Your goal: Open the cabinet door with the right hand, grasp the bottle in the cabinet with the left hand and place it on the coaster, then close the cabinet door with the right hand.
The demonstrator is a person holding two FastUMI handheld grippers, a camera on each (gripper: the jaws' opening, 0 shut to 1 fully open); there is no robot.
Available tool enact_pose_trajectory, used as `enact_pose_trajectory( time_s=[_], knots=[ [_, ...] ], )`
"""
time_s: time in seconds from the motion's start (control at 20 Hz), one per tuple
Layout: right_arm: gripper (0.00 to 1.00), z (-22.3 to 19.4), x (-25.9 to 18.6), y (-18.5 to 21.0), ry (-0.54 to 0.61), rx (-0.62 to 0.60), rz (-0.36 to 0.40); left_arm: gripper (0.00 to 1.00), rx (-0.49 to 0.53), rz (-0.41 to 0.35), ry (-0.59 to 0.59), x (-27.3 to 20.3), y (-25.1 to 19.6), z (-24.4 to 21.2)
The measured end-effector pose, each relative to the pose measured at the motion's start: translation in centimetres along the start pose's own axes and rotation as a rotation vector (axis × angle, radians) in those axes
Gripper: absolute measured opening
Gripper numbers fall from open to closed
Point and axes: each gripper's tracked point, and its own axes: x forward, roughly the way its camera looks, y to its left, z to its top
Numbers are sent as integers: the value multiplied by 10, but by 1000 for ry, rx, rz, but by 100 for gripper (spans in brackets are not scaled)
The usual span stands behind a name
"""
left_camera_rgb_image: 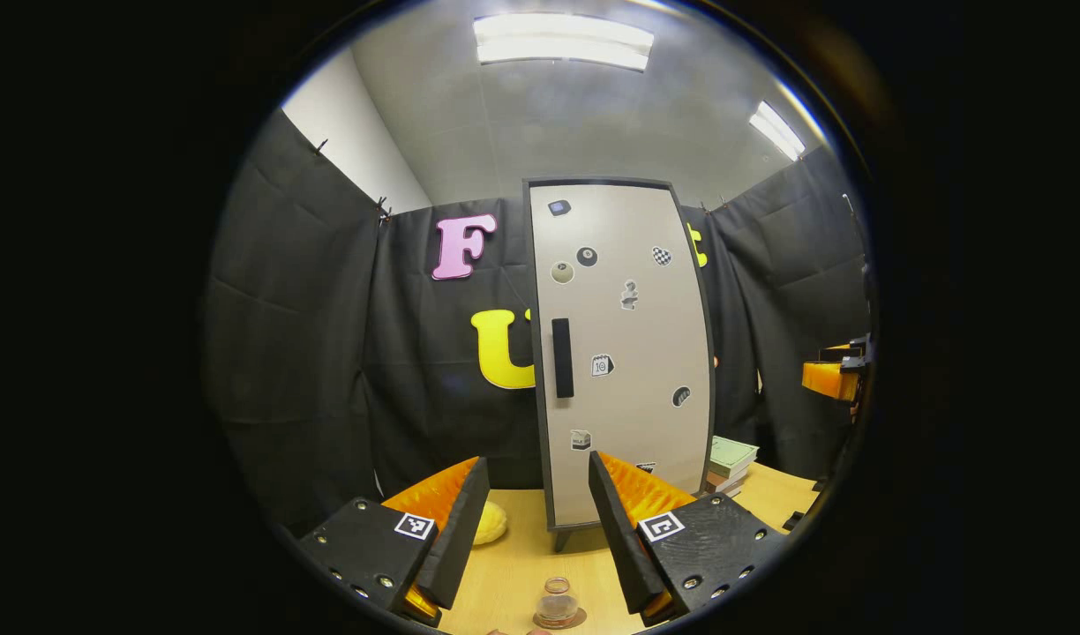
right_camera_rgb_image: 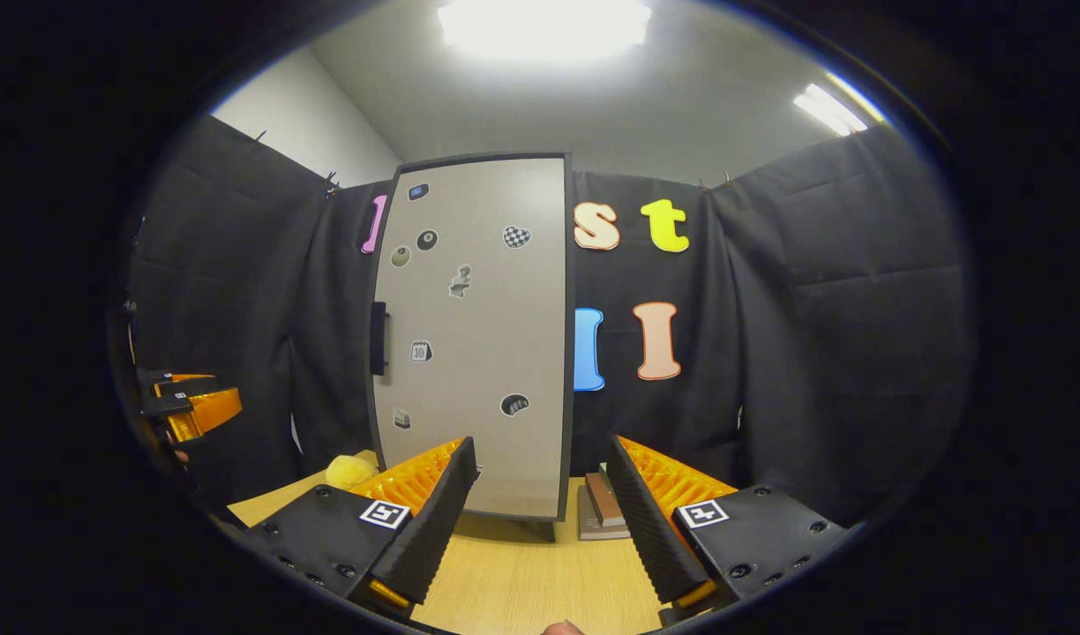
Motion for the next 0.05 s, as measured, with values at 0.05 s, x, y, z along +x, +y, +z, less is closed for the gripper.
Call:
enact_pose_trajectory(
  time_s=[0.05],
  knots=[
    [95, 0, 0, 1, -2, -2, -3, 66, -3, 2, -1, 0, 3, 0]
  ],
)
